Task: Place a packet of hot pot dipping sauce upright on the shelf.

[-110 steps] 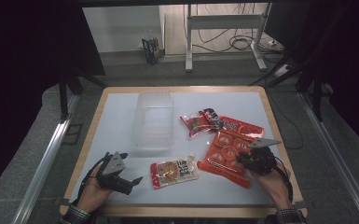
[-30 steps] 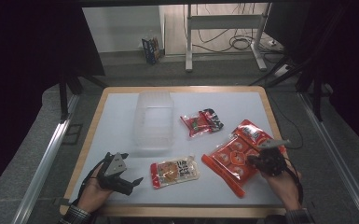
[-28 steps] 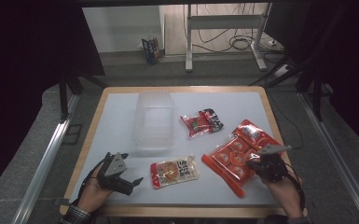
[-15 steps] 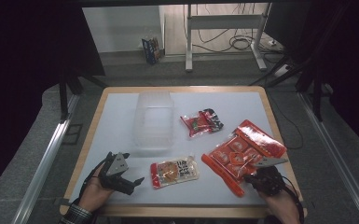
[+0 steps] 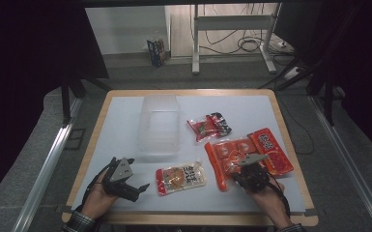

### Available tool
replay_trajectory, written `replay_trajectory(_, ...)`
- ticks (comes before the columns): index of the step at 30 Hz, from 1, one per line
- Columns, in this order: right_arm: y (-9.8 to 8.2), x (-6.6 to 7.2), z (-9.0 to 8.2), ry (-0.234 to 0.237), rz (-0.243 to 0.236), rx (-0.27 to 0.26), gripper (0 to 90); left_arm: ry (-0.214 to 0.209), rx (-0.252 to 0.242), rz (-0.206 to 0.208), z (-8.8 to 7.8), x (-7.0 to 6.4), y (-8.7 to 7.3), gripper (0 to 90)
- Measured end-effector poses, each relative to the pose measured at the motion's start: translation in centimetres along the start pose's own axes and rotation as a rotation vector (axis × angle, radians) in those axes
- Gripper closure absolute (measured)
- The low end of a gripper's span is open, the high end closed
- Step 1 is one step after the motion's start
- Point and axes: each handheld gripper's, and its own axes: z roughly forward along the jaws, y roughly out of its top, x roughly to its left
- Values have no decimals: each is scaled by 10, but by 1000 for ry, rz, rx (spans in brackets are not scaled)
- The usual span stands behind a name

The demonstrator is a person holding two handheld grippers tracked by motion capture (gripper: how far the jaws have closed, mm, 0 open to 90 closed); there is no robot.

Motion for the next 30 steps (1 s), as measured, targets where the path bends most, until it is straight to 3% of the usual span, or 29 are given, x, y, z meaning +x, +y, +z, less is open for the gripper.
replay_trajectory(2, -1, -1, -2, 13, 8, -6, 862, 1, 3, 1, 0, 0, 0, 0)
replay_trajectory(3, -5, -3, -6, 38, 28, -3, 796, 1, 4, 5, 0, -1, 0, 0)
replay_trajectory(4, -6, -3, -8, 31, 30, -7, 766, 0, 4, 8, -1, -1, 0, 0)
replay_trajectory(7, -8, -7, -20, -29, 17, -32, 647, 1, 6, 12, 0, -2, 0, 0)
replay_trajectory(9, -11, -13, -27, -71, 32, -42, 549, 2, 9, 14, 0, -2, 0, 0)
replay_trajectory(13, -20, -29, -43, -112, 77, -79, 346, 4, 10, 14, 0, -2, 0, 0)
replay_trajectory(17, -32, -42, -51, -155, 99, -74, 161, 5, 11, 16, 0, -2, 0, 0)
replay_trajectory(24, -50, -64, -65, -241, 137, -92, 12, 5, 12, 16, 0, -2, 0, 0)
replay_trajectory(27, -56, -69, -68, -266, 154, -88, 0, 5, 13, 18, 0, -2, 0, 0)
replay_trajectory(30, -67, -78, -72, -287, 201, -83, 0, 5, 17, 24, 1, -3, 0, 0)
